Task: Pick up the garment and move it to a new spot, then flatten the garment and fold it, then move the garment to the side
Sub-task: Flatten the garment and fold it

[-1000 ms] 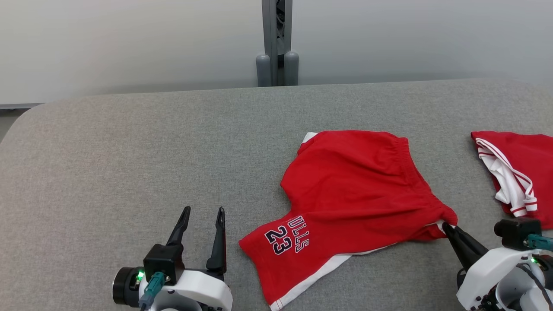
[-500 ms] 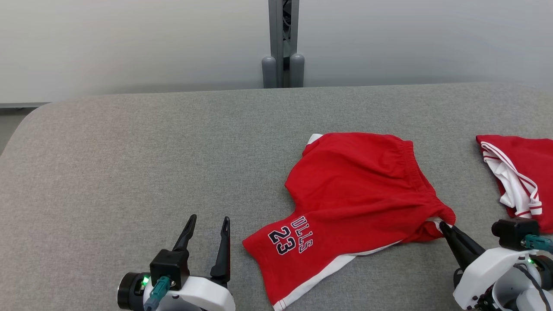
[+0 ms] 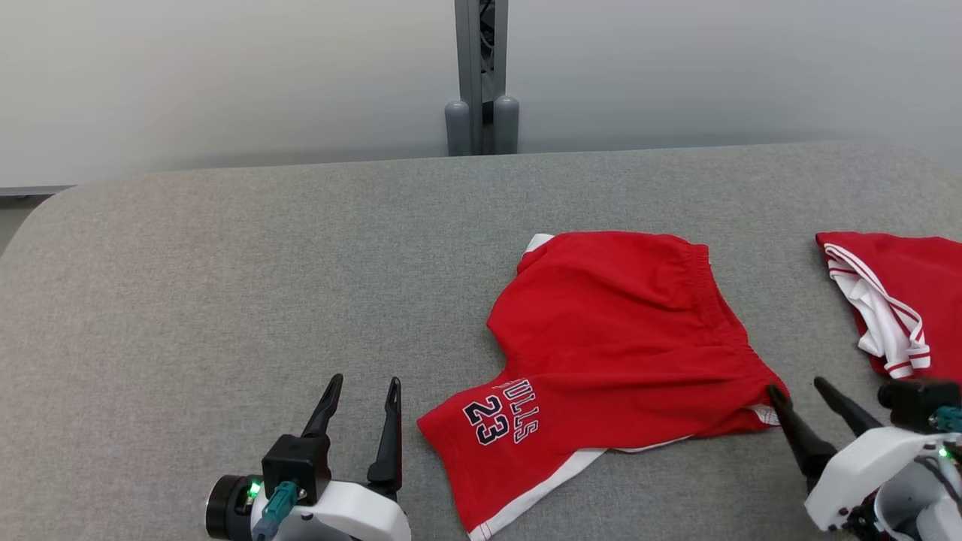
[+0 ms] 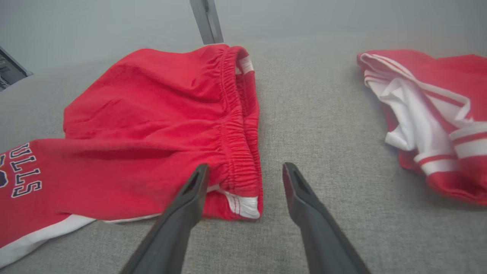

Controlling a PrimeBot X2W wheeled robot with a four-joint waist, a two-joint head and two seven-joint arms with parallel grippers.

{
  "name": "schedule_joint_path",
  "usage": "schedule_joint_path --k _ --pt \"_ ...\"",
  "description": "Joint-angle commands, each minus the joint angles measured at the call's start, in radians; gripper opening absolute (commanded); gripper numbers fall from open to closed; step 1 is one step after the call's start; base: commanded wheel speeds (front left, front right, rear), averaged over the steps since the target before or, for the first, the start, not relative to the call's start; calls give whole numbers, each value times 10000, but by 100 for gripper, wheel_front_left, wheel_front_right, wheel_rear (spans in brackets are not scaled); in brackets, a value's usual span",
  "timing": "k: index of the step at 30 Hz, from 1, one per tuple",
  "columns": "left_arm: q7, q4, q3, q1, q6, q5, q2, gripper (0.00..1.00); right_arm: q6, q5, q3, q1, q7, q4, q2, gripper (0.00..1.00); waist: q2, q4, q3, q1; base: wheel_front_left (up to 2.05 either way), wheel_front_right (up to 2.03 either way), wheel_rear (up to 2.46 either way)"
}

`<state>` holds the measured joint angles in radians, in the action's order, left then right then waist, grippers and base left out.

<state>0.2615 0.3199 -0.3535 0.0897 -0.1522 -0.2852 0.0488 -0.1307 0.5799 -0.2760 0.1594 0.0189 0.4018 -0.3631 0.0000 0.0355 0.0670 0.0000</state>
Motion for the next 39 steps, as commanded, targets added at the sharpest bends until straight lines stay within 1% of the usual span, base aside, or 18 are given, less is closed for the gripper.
schedule_joint_path --k 1,6,9,11,19,30,31,32,33,34,39 --pt "23 -6 35 31 -35 -57 40 100 -3 -80 251 179 -272 -161 39 100 0 -20 -2 0 0 0 0" --pt "22 -24 68 48 -9 -3 40 100 -3 -463 1097 182 -1289 -796 449 100 0 -79 4 0 0 0 0" --pt "22 185 -100 17 171 -101 39 100 -3 -701 1328 -37 -1539 -976 733 100 0 -134 40 0 0 0 0" --pt "24 526 -348 74 416 -53 39 100 -3 -827 1420 -167 -1533 -983 876 100 0 -181 84 0 0 0 0" --pt "-143 1538 -925 618 1036 -243 42 100 -3 -1177 1621 -155 -1415 -914 1214 100 0 -493 238 0 0 0 0" --pt "-995 2860 -1307 1510 1325 -204 62 100 -3 -1304 1523 -94 -1408 -882 1347 100 0 -840 406 0 0 0 0" --pt "-1102 2974 -1347 1587 1345 -191 64 87 -3 -1309 1513 -84 -1408 -882 1353 100 0 -861 422 0 0 0 0" --pt "-1184 3077 -1380 1675 1347 -172 71 44 -3 -1310 1505 -71 -1409 -881 1354 100 0 -877 438 0 0 0 0" --pt "-1249 3156 -1378 1766 1344 -172 85 24 -3 -1308 1503 -58 -1410 -879 1360 100 0 -888 454 0 0 0 0" --pt "-1288 3221 -1381 1844 1317 -159 108 0 -3 -1309 1506 -45 -1415 -878 1367 100 0 -894 469 0 0 0 0" --pt "-1263 3379 -1343 2191 1217 -149 214 0 -3 -1337 1520 -38 -1497 -855 1429 100 0 -900 526 0 0 0 0"
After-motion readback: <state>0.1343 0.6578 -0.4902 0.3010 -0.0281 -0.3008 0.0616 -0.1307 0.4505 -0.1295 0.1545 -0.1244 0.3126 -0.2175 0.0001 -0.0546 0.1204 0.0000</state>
